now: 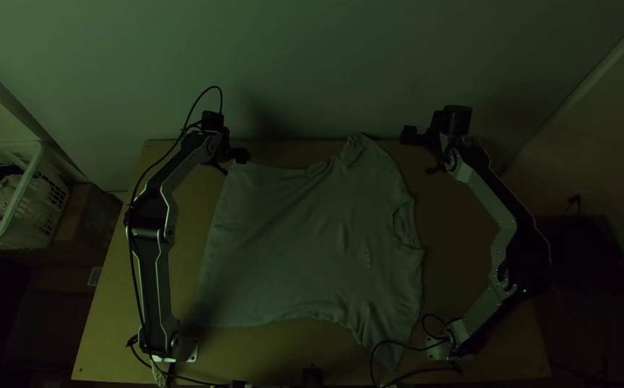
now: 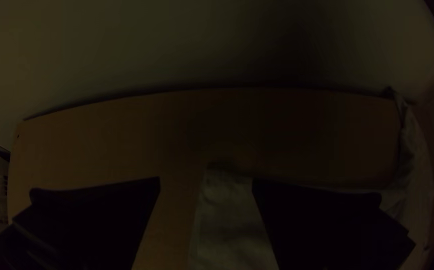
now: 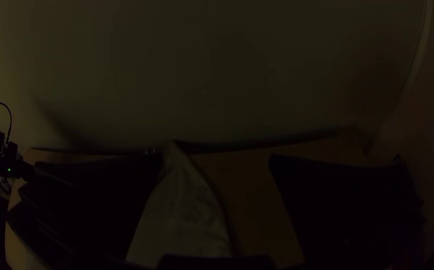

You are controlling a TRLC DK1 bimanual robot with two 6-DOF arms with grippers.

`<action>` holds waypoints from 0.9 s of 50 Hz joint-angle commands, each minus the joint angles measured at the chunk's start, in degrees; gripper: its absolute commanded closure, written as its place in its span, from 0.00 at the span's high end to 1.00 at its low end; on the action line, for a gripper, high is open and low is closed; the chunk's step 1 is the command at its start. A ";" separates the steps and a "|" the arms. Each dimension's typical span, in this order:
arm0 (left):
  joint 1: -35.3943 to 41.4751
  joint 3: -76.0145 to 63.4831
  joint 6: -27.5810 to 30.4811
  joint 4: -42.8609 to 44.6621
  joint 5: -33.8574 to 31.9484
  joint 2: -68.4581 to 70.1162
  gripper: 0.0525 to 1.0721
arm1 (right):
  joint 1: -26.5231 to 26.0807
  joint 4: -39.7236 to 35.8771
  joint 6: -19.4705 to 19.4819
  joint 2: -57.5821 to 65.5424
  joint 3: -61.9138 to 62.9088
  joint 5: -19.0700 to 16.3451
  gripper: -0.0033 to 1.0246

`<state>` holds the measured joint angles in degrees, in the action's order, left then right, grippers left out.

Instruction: Fold the t-shirt

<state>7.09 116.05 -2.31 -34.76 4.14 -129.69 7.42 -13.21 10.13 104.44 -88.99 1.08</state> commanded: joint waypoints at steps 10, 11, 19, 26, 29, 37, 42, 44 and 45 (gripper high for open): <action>0.73 1.28 1.51 -1.62 2.01 -3.47 0.87 | -0.39 -0.41 2.09 2.26 -2.24 0.68 0.95; 0.73 1.28 1.51 -1.62 2.19 -3.55 0.87 | -0.39 -0.32 2.09 2.34 -2.33 0.68 0.95; 1.17 1.37 1.69 -1.10 3.33 -4.87 0.87 | -0.39 -0.41 2.09 2.61 -3.03 0.68 0.95; 1.61 1.11 1.87 -1.10 4.03 -5.05 0.78 | -0.39 -1.73 2.26 3.22 -4.35 0.76 0.95; 1.87 0.67 1.95 -1.01 3.94 -4.87 0.56 | -0.39 -2.61 2.79 3.93 -5.49 0.76 0.95; 2.31 -1.70 1.87 -0.22 3.33 -3.64 0.03 | -0.83 -9.90 4.81 8.58 -12.79 0.85 0.95; 2.40 -3.11 1.69 0.49 3.15 -2.76 0.03 | -1.00 -16.14 6.83 12.63 -19.20 0.94 0.95; 2.31 -3.29 1.69 0.49 3.15 -2.50 0.03 | -1.00 -17.99 7.45 14.21 -21.49 0.94 0.95; 2.31 -3.37 1.69 0.49 3.15 -2.41 0.03 | -1.00 -18.69 8.06 14.82 -22.45 0.94 0.95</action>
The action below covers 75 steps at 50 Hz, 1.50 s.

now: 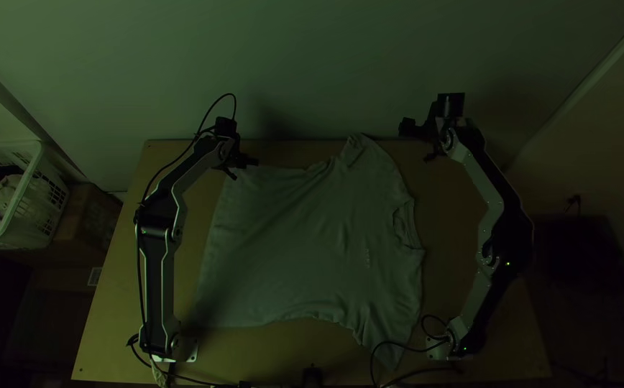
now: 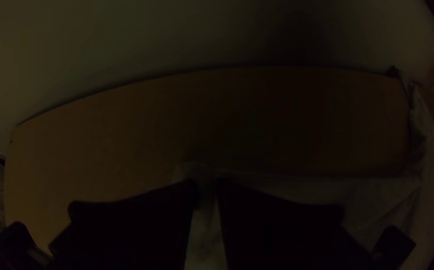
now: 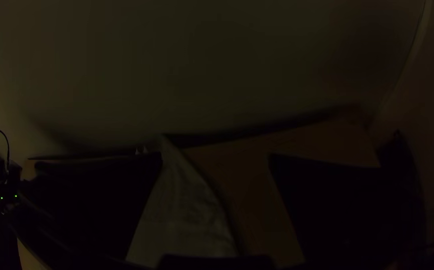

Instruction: Fold the t-shirt

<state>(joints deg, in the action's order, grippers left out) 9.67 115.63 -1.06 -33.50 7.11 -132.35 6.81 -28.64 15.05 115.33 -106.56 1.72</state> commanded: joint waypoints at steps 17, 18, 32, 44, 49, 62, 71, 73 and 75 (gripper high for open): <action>-0.44 -3.40 0.01 -0.78 0.09 5.18 0.03 | 0.13 -16.09 5.43 16.68 -24.57 0.13 0.88; -0.44 -3.40 -0.08 -0.69 0.09 5.44 0.03 | 0.31 -16.71 5.34 17.39 -25.54 0.13 0.88; -1.23 -3.22 -1.05 -0.87 0.09 8.34 0.03 | 2.51 -17.59 5.25 21.78 -25.62 0.13 0.84; -2.64 -4.45 -0.70 -1.40 0.09 9.40 0.03 | 3.21 -16.80 5.52 24.33 -25.71 0.13 0.73; -2.73 -4.63 -0.70 -1.31 0.00 9.57 0.03 | 3.21 -16.71 5.61 25.56 -25.71 0.22 0.70; -2.73 -4.72 -0.87 -1.31 0.09 10.10 0.03 | 2.86 -16.97 6.05 28.11 -25.71 0.31 0.62; -2.64 -4.72 -0.87 -1.31 0.09 10.19 0.03 | 2.86 -17.06 6.05 29.25 -25.62 0.31 0.58; -2.64 -4.80 -0.87 -1.31 0.09 10.19 0.03 | 2.86 -16.97 5.87 29.43 -25.71 0.22 0.47; -2.64 -4.80 -0.87 -1.22 0.09 10.19 0.03 | 2.86 -16.88 5.78 29.60 -25.71 0.22 0.40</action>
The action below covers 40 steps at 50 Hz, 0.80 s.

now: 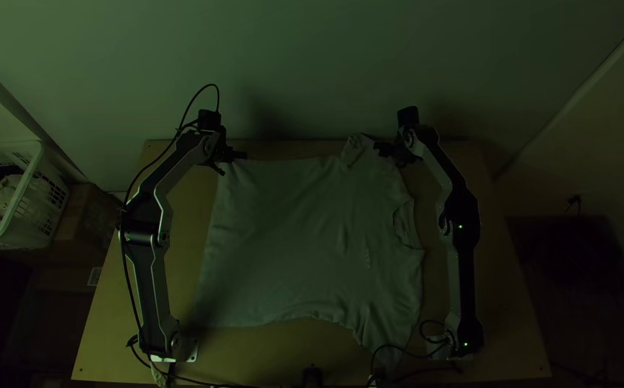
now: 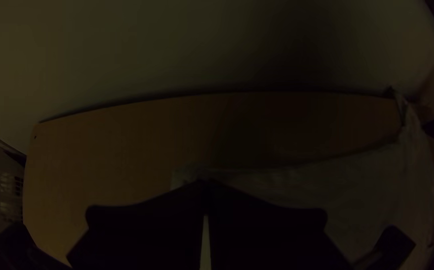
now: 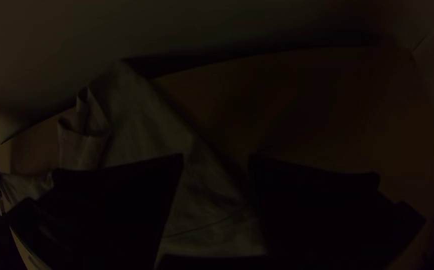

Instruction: Fold the t-shirt

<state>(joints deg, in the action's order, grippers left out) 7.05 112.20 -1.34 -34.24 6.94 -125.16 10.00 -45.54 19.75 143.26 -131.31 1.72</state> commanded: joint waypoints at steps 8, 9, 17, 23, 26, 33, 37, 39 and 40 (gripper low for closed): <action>-0.11 -1.46 -0.68 -0.48 0.27 3.17 0.03 | 0.20 -1.39 -0.24 2.37 -0.88 0.31 0.29; -0.11 -1.46 -0.77 -0.48 0.18 3.17 0.03 | 0.28 -1.39 -0.24 2.46 -0.88 0.31 0.28; -0.11 -1.46 -0.77 -0.48 0.27 3.26 0.03 | 0.20 -1.48 -0.85 3.16 -1.15 1.01 0.03; -0.28 -1.55 -0.85 -0.48 0.18 3.52 0.03 | 0.11 -1.48 -1.20 2.99 -1.15 1.54 0.03; -0.37 -1.55 -1.03 -0.39 0.27 3.79 0.03 | -0.24 -1.22 -1.11 2.55 -1.15 1.98 0.03; -1.25 -1.02 -1.73 0.40 0.18 4.05 0.03 | -1.30 -0.34 -0.94 0.97 -1.32 2.33 0.03; -1.86 -0.14 -2.52 0.84 0.18 3.96 0.03 | -1.83 0.36 -0.76 -0.18 -1.32 2.42 0.03; -2.21 0.47 -3.05 0.93 0.09 3.87 0.03 | -2.00 0.80 -0.68 -0.70 -1.32 2.50 0.03; -2.39 0.74 -3.31 1.10 0.09 3.79 0.03 | -2.09 0.98 -0.68 -1.05 -1.41 2.50 0.03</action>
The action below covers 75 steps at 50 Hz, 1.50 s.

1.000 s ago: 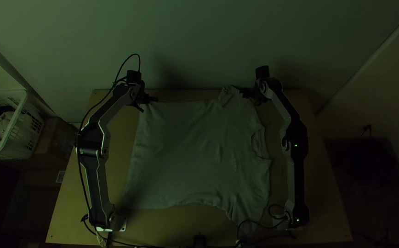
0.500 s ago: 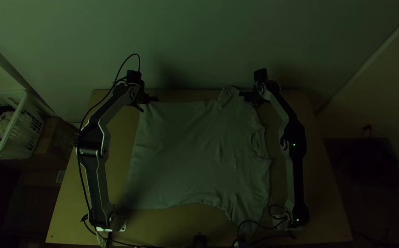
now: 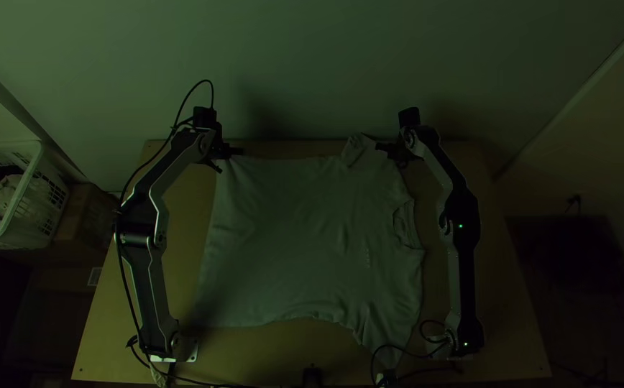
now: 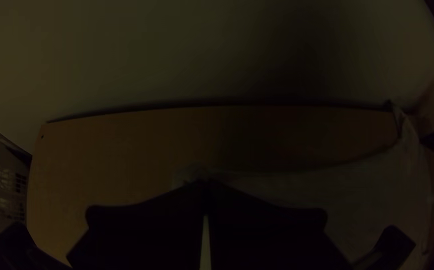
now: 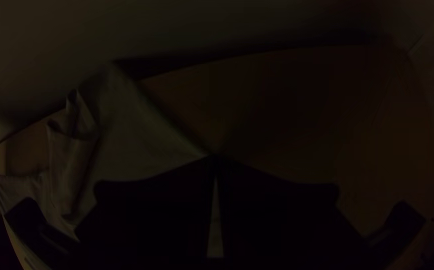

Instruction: Fold the t-shirt

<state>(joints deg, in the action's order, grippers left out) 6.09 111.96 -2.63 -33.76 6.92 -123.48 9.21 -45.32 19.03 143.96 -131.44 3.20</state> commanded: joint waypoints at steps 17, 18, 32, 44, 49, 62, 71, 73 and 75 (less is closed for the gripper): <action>-1.87 6.78 -3.96 1.68 0.11 -0.88 0.03 | -1.92 6.30 0.57 -4.04 -1.45 2.07 0.03; -1.87 7.48 -3.96 1.77 0.11 -1.24 0.03 | -1.92 6.56 0.57 -4.13 -1.45 2.16 0.03; -1.87 9.77 -5.80 -1.66 0.11 -2.11 0.03 | -1.30 4.19 0.31 -6.85 -0.58 2.16 0.03; -2.04 4.84 -5.54 -2.28 0.11 -0.97 0.03 | -1.30 -0.47 -1.18 -9.84 1.97 2.16 0.03; -2.04 3.35 -5.63 -2.10 0.11 -0.97 0.03 | -1.30 -3.63 -1.62 -10.63 3.20 2.16 0.03; -2.48 -2.10 -5.10 0.62 -2.79 0.87 0.03 | -1.13 -6.01 -3.47 -14.59 9.53 1.81 0.03; -2.57 -8.25 -3.69 3.52 -3.75 4.65 0.03 | -0.60 -4.87 -3.82 -18.54 15.25 1.54 0.03; -2.57 -9.31 -3.61 3.79 -3.75 5.53 0.03 | -0.60 -4.60 -4.00 -19.42 16.39 1.63 0.03; -2.66 -10.36 -3.25 4.14 -3.75 6.32 0.03 | -0.51 -4.43 -4.00 -20.21 17.53 1.63 0.03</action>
<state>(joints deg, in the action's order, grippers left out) 3.95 104.36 -6.79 -30.68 3.60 -122.13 8.45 -50.06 15.79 127.79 -116.97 4.51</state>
